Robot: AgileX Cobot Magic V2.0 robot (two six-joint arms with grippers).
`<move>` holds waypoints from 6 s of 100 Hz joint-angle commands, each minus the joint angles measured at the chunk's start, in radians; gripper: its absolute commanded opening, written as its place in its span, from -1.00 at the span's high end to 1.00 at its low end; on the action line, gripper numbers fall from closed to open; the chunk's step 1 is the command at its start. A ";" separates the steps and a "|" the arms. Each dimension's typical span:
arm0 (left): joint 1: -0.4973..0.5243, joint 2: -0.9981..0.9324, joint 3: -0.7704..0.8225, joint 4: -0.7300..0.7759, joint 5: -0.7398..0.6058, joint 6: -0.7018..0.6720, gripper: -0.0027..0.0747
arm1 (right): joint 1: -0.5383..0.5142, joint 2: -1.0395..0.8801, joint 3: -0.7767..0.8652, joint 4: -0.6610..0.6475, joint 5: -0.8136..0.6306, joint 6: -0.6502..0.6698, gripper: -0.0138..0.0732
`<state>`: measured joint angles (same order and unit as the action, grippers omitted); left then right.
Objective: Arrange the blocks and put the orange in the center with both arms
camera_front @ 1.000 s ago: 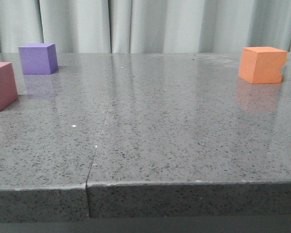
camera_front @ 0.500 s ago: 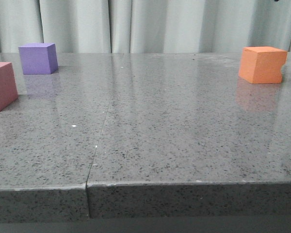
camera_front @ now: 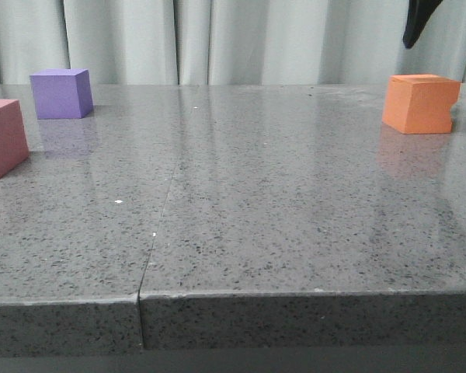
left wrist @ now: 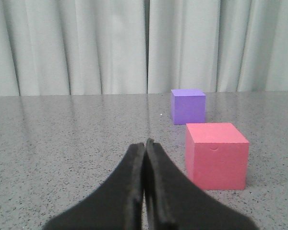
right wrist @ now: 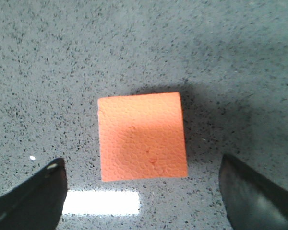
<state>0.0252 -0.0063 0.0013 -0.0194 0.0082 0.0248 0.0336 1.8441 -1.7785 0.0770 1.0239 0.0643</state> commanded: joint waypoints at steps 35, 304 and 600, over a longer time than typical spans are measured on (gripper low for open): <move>0.000 -0.027 0.039 -0.007 -0.083 0.000 0.98 | -0.003 0.026 -0.036 0.023 -0.055 -0.023 -0.77; 0.000 -0.027 0.039 -0.007 -0.083 0.000 0.98 | 0.430 0.190 -0.209 0.131 -0.096 0.354 -0.55; 0.000 -0.027 0.028 -0.114 -0.120 0.000 0.98 | 0.432 -1.512 1.328 -0.054 -0.619 0.255 0.84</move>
<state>0.0252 -0.0063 0.0013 -0.1014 -0.0307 0.0248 0.4663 0.3651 -0.4415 0.0343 0.4603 0.3310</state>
